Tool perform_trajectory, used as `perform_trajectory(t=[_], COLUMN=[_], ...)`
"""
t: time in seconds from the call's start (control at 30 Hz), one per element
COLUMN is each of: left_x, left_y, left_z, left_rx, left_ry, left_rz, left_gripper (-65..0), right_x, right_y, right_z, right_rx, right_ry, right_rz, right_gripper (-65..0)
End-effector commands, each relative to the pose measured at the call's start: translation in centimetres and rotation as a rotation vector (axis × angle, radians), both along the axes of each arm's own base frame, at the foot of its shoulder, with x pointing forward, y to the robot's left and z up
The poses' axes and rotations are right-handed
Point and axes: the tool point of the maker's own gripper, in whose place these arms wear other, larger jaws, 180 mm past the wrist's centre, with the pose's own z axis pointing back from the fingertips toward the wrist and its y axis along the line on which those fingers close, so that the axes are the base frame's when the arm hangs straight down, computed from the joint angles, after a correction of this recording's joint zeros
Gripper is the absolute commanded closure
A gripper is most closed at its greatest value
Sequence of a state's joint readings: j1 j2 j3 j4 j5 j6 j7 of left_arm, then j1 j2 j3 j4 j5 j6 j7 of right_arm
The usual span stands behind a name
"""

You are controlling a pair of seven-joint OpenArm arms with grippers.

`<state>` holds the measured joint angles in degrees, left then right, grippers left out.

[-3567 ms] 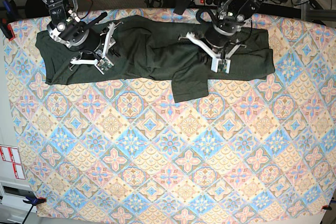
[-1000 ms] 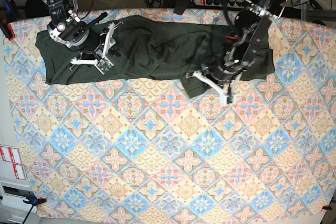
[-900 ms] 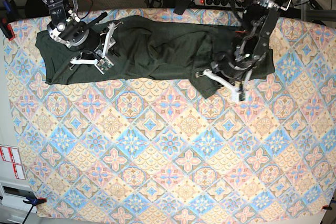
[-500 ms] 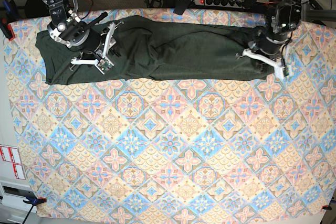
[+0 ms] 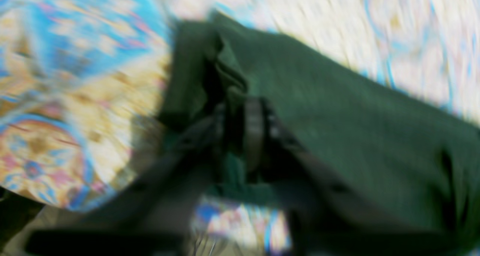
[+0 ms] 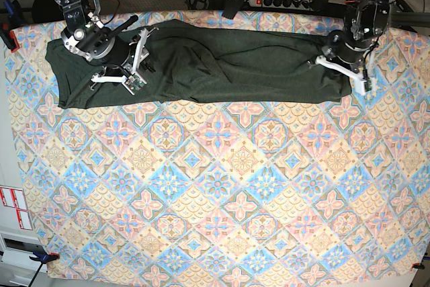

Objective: Fold the T-shirt properly
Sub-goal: 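Grasp the strip end with the left gripper and fold it toward the middle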

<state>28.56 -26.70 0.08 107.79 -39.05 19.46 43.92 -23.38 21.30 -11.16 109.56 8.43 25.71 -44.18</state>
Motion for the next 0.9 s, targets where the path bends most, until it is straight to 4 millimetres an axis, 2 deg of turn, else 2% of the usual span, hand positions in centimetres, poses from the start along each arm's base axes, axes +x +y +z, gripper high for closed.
perform_trajectory(t=[0.0, 0.1, 0.17, 0.27, 0.37, 0.43, 0.67, 0.87], left_x=[0.6, 0.6, 0.8, 1.2, 1.6, 1.4, 1.8, 2.3], left_y=[0.6, 1.6, 2.5, 4.8, 5.8, 6.4, 5.8, 4.2], left_z=[0.9, 1.1, 1.4, 2.4, 2.9, 2.4, -0.7, -0.9], left_rx=[0.024, 0.036, 0.050, 0.093, 0.121, 0.135, 0.108, 0.075], left_ry=[-0.029, -0.029, -0.036, -0.053, -0.058, -0.037, 0.022, 0.005], left_rz=[-0.001, 0.022, 0.036, 0.066, 0.056, 0.051, -0.055, -0.159], left_gripper=[-23.4, -37.1, -40.7, -41.0, -41.2, -41.2, -41.2, -41.3], right_x=[0.5, 0.5, 0.4, 0.4, 0.4, 0.4, 0.5, 0.5], right_y=[0.2, 0.2, 0.2, 0.2, 0.2, 0.2, 0.2, 0.2], right_z=[0.9, 0.9, 0.8, 0.8, 0.8, 0.8, 0.9, 0.9], right_rx=[0.015, 0.015, 0.015, 0.015, 0.015, 0.015, 0.015, 0.015], right_ry=[-0.032, -0.032, -0.030, -0.030, -0.030, -0.030, -0.032, -0.032], right_rz=[0.007, 0.007, 0.007, 0.007, 0.007, 0.007, 0.007, 0.007], right_gripper=[-17.2, -17.2, -17.2, -17.2, -17.2, -17.2, -17.2, -17.2])
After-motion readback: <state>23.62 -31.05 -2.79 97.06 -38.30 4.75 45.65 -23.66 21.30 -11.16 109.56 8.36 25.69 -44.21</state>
